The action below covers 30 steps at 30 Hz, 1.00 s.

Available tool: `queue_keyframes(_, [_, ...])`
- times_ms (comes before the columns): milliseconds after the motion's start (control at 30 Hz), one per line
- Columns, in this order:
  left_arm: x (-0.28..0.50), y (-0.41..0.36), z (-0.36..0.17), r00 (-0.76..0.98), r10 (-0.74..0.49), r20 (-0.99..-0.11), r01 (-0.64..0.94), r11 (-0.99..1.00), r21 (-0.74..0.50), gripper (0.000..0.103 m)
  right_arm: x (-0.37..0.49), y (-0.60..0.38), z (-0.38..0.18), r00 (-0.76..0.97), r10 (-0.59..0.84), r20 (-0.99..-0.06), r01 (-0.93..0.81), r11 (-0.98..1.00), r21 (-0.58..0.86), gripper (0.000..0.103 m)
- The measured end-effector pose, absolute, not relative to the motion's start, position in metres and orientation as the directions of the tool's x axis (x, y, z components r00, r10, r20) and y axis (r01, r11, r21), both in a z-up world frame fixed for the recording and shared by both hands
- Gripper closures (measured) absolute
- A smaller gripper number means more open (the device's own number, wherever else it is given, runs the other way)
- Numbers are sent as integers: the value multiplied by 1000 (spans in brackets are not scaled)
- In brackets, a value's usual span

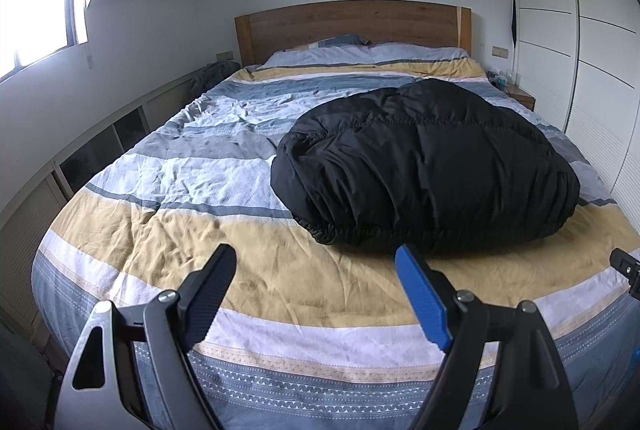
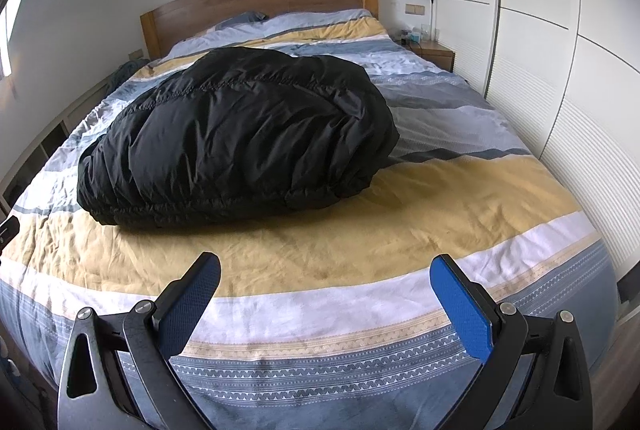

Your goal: Fold large clothes

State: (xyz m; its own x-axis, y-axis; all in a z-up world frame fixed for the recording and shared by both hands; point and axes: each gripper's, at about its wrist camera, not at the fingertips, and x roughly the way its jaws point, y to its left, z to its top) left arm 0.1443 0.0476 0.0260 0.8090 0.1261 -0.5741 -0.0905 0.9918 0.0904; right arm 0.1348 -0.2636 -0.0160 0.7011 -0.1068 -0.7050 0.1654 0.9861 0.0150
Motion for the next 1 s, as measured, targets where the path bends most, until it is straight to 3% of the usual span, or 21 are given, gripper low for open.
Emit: queue_keyframes(1000, [153, 60, 5, 780, 101, -618, -53, 994, 95, 22, 135, -265, -19, 696, -125, -707, 165, 986, -11, 0])
